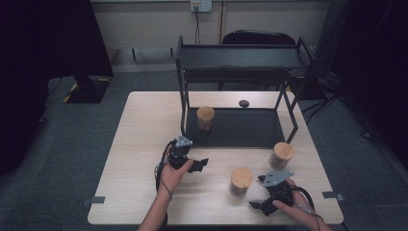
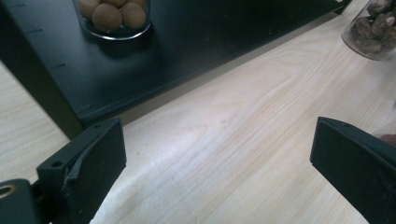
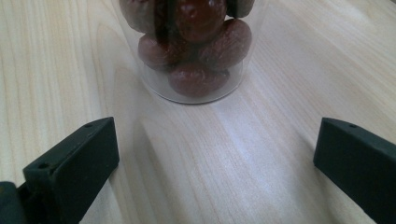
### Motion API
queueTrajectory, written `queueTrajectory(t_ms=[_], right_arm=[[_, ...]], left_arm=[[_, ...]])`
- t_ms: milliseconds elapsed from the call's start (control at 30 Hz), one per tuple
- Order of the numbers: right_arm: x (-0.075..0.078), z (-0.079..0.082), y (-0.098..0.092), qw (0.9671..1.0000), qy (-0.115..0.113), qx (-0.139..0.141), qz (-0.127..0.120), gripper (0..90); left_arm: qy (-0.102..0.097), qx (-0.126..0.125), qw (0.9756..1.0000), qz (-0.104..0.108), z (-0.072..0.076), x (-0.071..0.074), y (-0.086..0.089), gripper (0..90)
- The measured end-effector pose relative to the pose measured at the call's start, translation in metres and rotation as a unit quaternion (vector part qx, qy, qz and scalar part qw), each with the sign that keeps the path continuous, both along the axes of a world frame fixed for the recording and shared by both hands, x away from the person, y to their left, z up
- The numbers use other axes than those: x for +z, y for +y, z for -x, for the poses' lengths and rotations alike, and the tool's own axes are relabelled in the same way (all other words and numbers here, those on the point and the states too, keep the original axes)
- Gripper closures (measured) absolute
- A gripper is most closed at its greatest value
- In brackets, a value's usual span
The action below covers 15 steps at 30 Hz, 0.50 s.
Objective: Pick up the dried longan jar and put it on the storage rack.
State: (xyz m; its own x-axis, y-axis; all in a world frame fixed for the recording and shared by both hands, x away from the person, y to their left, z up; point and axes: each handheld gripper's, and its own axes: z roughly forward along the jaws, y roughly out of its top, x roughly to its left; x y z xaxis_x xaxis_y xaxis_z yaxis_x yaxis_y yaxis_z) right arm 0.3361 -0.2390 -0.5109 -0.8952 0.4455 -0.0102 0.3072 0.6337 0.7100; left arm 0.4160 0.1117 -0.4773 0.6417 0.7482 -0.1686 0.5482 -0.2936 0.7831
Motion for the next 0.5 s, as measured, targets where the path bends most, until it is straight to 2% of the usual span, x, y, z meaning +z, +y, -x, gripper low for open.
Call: queueTrajectory(t_ms=[167, 500], right_arm=[[0.0, 0.0, 0.0, 1.0, 0.0, 0.0, 0.0, 0.0], [0.0, 0.0, 0.0, 1.0, 0.0, 0.0, 0.0, 0.0]], left_arm=[[0.0, 0.002, 1.0, -0.006, 0.005, -0.004, 0.006, 3.3], [0.005, 0.013, 0.9999, -0.004, 0.013, -0.013, 0.018, 3.4]])
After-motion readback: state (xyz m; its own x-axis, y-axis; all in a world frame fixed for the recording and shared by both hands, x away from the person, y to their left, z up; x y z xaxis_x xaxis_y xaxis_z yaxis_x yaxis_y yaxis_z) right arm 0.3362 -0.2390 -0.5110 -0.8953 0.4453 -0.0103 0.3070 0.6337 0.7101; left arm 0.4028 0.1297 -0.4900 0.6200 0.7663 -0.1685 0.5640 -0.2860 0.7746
